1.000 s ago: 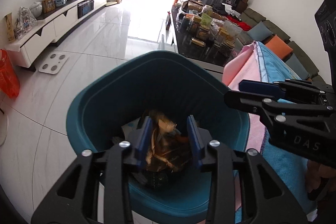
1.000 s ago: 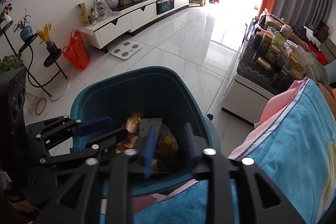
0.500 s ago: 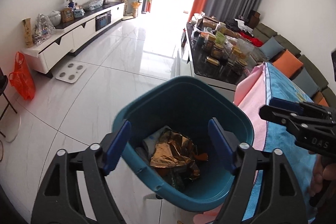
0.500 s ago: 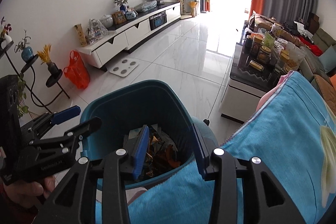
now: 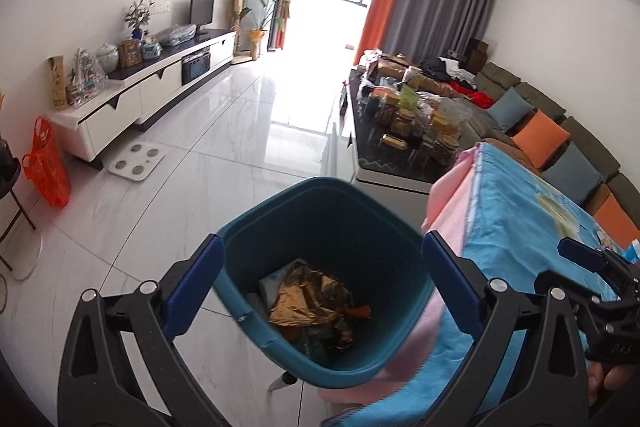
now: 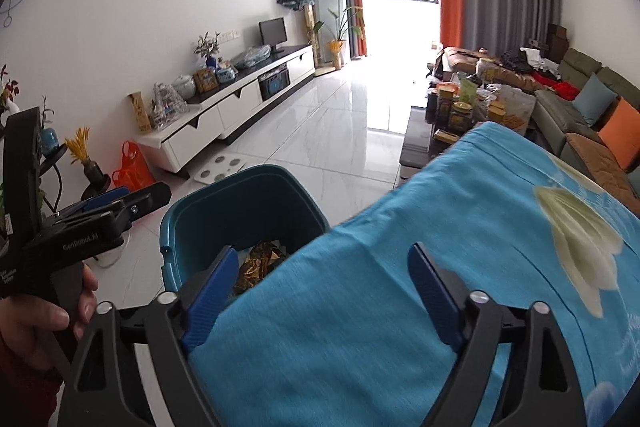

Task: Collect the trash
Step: 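Move both grippers back over the white foam net and tissue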

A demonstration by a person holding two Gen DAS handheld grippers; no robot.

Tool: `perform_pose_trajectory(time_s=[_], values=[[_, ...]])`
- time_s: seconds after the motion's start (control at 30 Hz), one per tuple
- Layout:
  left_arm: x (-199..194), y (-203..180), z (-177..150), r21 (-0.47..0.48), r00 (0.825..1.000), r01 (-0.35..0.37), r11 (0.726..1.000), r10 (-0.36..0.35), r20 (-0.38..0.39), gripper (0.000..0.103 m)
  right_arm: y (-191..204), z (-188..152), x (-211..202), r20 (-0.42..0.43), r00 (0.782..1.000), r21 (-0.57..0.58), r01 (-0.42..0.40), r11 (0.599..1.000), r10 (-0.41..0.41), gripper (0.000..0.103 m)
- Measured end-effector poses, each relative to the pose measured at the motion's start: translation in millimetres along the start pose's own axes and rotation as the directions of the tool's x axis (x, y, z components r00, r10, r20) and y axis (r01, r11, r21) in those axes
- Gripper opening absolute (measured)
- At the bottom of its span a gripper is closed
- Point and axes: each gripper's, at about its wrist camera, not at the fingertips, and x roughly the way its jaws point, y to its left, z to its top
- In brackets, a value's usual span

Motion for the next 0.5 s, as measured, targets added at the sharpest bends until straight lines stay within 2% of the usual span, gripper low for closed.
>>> perform_pose_trajectory(time_s=[0.23, 0.33, 0.4, 0.5], values=[[-23, -62, 7, 0.08, 0.992, 0.107, 0.991, -0.112, 0.051, 0.097, -33, -21, -40, 0.068, 0.996, 0.08, 0.056, 0.995, -0.061, 0.091], [-32, -92, 6, 0.135, 0.984, 0.162, 0.977, -0.171, 0.057, 0.097, -47, -32, -59, 0.097, 0.99, 0.118, 0.09, 0.989, -0.102, 0.091], [-38, -111, 3, 0.165, 0.976, 0.192, 0.967, -0.205, 0.066, 0.097, -57, -40, -73, 0.118, 0.984, 0.144, 0.113, 0.983, -0.131, 0.096], [-47, -138, 0, 0.217, 0.964, 0.233, 0.948, -0.255, 0.076, 0.097, -74, -54, -96, 0.155, 0.973, 0.183, 0.144, 0.972, -0.174, 0.096]])
